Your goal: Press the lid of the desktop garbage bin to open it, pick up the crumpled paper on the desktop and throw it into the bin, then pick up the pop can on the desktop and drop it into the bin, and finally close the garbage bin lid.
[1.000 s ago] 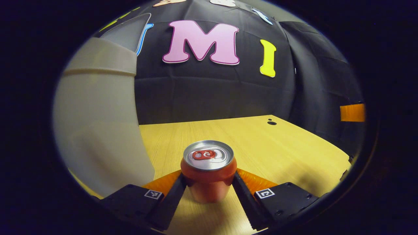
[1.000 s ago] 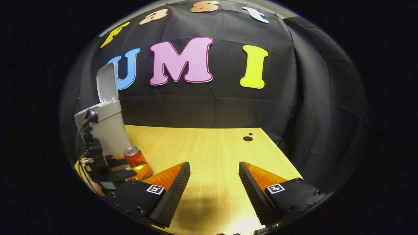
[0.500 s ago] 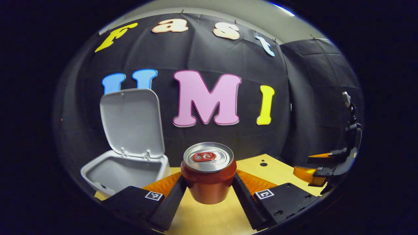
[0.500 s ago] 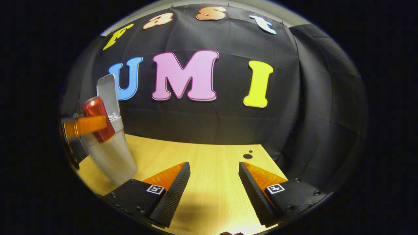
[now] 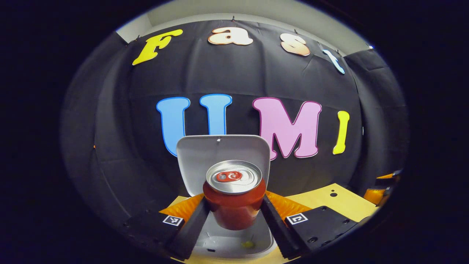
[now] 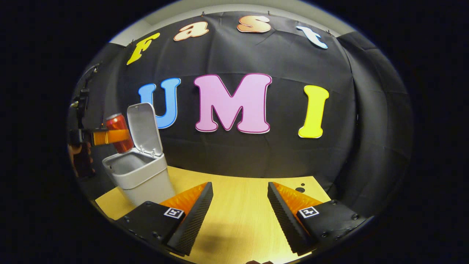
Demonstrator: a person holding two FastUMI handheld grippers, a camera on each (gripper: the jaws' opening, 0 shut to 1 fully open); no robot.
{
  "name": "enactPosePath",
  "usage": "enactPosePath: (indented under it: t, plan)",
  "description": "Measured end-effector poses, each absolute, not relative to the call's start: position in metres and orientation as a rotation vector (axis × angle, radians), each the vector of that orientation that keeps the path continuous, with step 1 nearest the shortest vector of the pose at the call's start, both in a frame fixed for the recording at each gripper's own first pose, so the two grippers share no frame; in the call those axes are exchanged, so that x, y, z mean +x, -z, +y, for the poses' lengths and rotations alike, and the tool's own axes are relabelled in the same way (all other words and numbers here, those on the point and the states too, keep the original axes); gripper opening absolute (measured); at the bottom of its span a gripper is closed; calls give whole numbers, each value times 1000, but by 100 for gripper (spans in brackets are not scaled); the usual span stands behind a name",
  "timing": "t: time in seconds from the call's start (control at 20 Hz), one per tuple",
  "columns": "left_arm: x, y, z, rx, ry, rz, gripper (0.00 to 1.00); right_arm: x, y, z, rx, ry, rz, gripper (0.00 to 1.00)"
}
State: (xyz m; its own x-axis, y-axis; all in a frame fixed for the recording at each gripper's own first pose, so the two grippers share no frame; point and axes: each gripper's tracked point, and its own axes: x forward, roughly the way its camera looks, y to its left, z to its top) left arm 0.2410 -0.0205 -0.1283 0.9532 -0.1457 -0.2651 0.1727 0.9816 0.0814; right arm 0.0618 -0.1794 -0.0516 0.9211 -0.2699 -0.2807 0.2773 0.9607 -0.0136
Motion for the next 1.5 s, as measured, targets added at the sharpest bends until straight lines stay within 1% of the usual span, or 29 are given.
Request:
enactPosePath:
  t: [0.25, 0.5, 0.6, 0.65, 0.7, 0.85, 0.95, 1.15, 1.3, 1.4, 1.5]
  plan:
    - [247, 171, -6, 73, 166, 356, 87, 57, 47, -171, 6, 263, 296, 96]
    - [241, 194, -1, 71, 157, 398, 88, 50, 52, -172, -11, 269, 312, 97]
    - [241, 192, 6, 83, 123, 397, 92, 51, 53, -175, -24, 275, 317, 97]
    - [241, 186, 8, 87, 109, 384, 95, 54, 51, -177, -32, 274, 312, 100]
    - [243, 176, 11, 87, 93, 361, 95, 56, 48, -178, -36, 274, 307, 98]
    - [252, 135, 22, 120, 23, 279, 94, 69, 34, -177, -31, 258, 276, 98]
    - [260, 95, 23, 124, 16, 197, 94, 82, 22, -175, -29, 243, 252, 98]
    - [293, 26, 19, 166, 54, 59, 93, 109, -11, -158, -9, 168, 227, 97]
    - [327, -1, 7, 171, 120, 18, 92, 125, -36, -148, -34, 124, 194, 98]
    - [352, 1, -4, 170, 179, 42, 92, 132, -45, -146, -96, 117, 170, 97]
    - [374, 9, -16, 138, 231, 93, 93, 130, -42, -142, -141, 105, 189, 97]
